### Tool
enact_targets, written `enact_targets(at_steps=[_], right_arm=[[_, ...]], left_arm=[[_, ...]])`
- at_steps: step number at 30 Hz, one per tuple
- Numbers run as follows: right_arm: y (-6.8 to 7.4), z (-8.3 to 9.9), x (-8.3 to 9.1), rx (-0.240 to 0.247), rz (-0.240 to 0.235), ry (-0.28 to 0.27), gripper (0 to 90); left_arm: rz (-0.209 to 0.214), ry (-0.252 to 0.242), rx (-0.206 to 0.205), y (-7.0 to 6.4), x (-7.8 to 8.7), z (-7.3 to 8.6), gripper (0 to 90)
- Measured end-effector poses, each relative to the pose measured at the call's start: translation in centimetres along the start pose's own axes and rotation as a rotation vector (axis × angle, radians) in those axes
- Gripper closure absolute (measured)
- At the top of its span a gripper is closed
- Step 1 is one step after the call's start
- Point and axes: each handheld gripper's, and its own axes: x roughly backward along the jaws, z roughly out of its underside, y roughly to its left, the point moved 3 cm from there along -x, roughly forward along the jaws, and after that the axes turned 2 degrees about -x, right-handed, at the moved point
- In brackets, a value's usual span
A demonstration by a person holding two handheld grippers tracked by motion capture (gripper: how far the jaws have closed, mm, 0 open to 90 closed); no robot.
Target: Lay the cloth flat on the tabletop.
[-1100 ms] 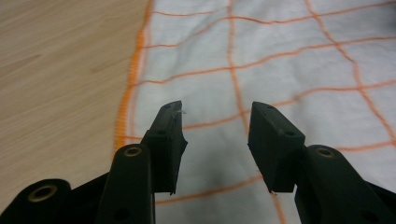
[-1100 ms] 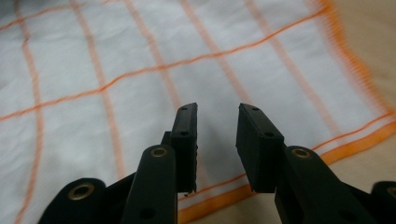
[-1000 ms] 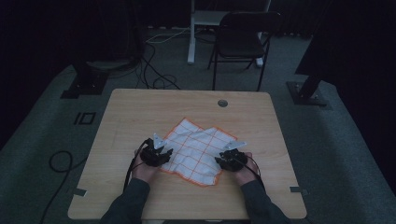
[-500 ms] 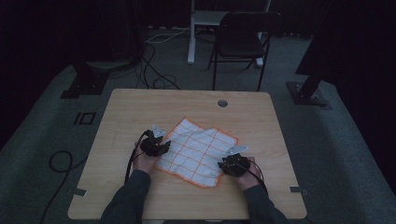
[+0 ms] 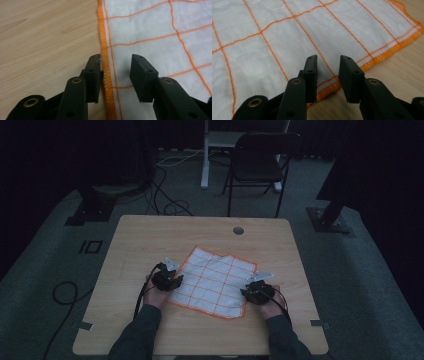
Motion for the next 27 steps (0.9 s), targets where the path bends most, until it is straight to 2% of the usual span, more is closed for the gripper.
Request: enact_targets(at_steps=[5, 10, 16, 27], right_arm=[[-0.8, -0.3, -0.3, -0.017, 0.017, -0.005, 67.5], [-1.6, -0.7, -0.8, -0.034, 0.027, -0.015, 67.7], [-1.8, -1.2, -1.1, -0.031, 0.052, -0.013, 67.7], [-2.4, -1.6, -1.6, -0.052, 0.057, -0.034, 67.6]], left_arm=[[0.008, -0.010, -0.013, -0.7, 0.7, 0.7, 63.4], [0.018, -0.025, -0.001, -1.2, 1.2, 1.5, 64.1], [0.030, -0.035, 0.009, -1.8, 1.9, 2.2, 64.4], [0.051, -0.055, 0.020, -3.0, 2.9, 3.3, 64.7]])
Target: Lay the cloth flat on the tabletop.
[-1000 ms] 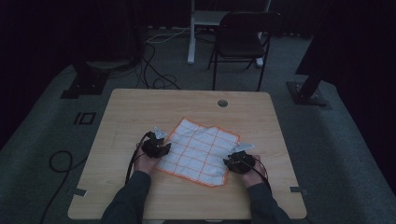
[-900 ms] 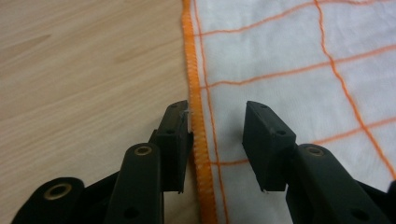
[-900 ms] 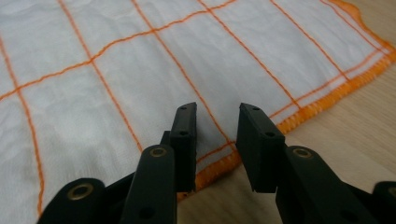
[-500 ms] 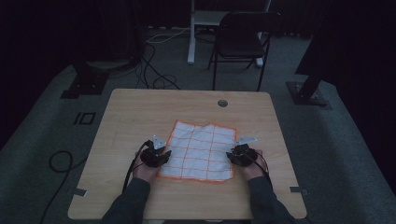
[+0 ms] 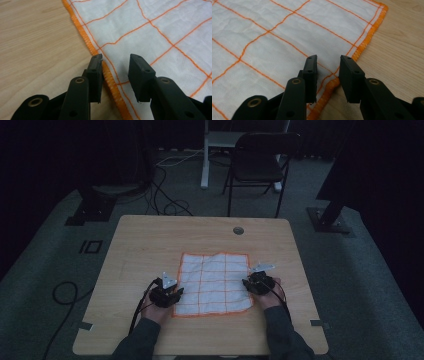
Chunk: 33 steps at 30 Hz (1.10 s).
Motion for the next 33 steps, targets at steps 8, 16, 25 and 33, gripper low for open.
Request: enact_targets(at_steps=[8, 16, 25, 33], right_arm=[[-0.1, -0.3, -0.1, 0.011, 0.018, 0.013, 67.1], [0.3, 0.1, 0.6, 0.032, 0.030, 0.019, 63.9], [0.5, 0.9, 2.6, 0.040, 0.033, -0.018, 61.4], [0.5, 1.4, 3.9, 0.044, 0.052, -0.039, 61.2]], left_arm=[[0.007, 0.002, -0.002, -0.2, 0.1, 0.1, 62.6], [-0.008, -0.002, -0.009, 0.0, 0.0, -0.3, 60.8], [-0.030, -0.022, 0.007, 0.8, 0.4, -0.5, 60.1], [-0.039, -0.023, 0.011, 1.2, 0.5, -0.5, 59.7]])
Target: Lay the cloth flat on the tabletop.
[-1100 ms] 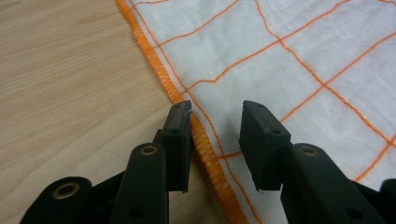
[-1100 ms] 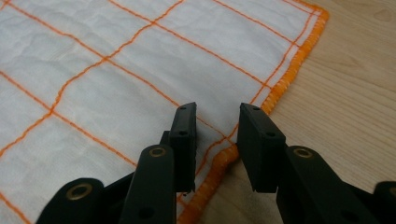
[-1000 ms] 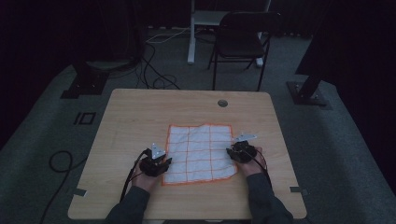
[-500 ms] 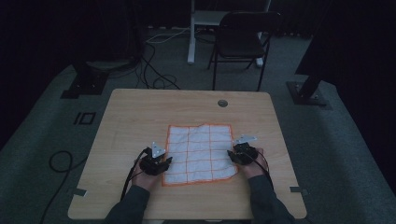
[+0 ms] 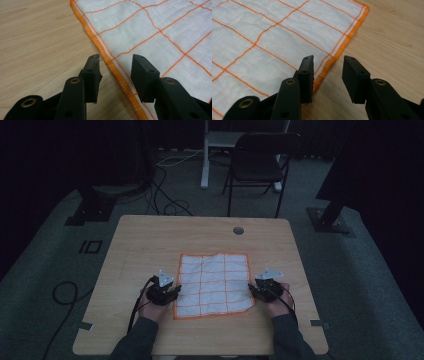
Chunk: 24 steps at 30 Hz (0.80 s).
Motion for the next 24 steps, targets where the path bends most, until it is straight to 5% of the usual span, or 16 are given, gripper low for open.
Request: enact_targets(at_steps=[15, 24], right_arm=[[-0.2, 3.2, 1.2, -0.008, 0.000, 0.054, 59.9], [1.2, 4.2, 2.1, 0.025, -0.070, 0.055, 57.8]], left_arm=[[-0.002, -0.003, 0.002, 0.0, 0.1, 0.1, 59.7], [0.001, -0.006, 0.000, -0.1, 0.2, 0.1, 59.6]])
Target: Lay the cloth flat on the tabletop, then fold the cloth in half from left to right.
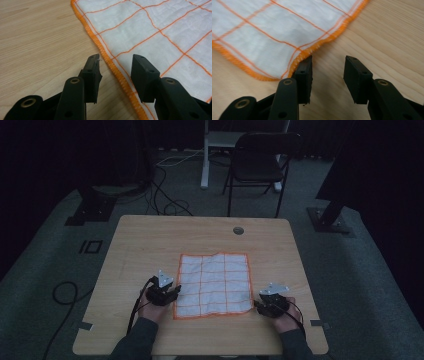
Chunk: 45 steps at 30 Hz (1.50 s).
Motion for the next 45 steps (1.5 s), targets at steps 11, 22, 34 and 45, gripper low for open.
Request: enact_targets(at_steps=[11, 22, 34, 45], right_arm=[[0.6, -1.2, 1.6, 0.056, 0.009, -0.095, 56.2], [-0.3, -1.9, 1.5, 0.011, 0.025, -0.142, 55.7], [-0.2, -2.8, 0.4, 0.002, 0.014, -0.159, 54.6], [-0.5, -3.4, -0.6, -0.026, -0.001, -0.177, 54.4]], left_arm=[[-0.003, -0.004, 0.002, 0.0, 0.1, -0.1, 59.6], [-0.004, -0.007, 0.005, 0.0, 0.0, -0.1, 59.5], [-0.004, -0.005, 0.009, 0.2, -0.1, -0.2, 58.9], [-0.006, 0.001, 0.023, 0.4, -0.6, -0.6, 56.9]])
